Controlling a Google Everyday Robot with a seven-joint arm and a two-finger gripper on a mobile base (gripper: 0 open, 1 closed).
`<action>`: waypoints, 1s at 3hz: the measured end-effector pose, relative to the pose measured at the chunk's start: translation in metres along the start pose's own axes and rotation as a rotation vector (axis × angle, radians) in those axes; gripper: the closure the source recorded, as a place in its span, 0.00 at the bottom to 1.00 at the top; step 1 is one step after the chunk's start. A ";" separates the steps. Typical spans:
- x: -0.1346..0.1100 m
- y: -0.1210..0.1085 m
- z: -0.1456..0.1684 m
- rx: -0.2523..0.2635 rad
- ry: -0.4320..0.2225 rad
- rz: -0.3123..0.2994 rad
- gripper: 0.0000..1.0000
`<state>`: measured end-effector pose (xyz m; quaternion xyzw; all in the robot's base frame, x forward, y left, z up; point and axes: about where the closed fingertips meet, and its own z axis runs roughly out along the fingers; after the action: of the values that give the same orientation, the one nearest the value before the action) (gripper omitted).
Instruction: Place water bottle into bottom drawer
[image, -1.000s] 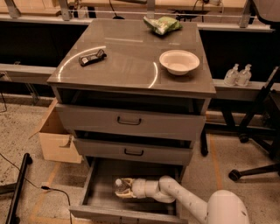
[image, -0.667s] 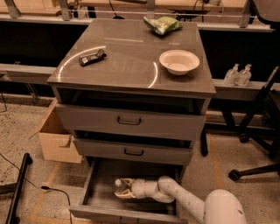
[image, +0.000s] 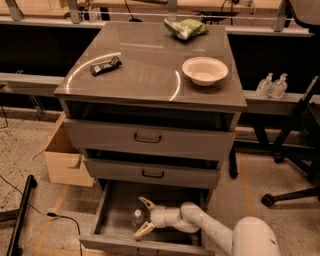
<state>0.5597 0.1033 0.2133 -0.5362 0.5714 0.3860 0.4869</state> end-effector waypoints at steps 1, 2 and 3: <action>0.000 0.002 -0.002 0.001 0.004 0.002 0.00; -0.005 0.002 -0.018 0.047 0.019 0.029 0.18; -0.017 -0.002 -0.057 0.135 0.063 0.066 0.42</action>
Offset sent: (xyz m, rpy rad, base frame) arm -0.0076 -0.0498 0.0233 -0.0317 0.0481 -0.1622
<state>0.5525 0.0521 0.2432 -0.4950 0.6284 0.3453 0.4908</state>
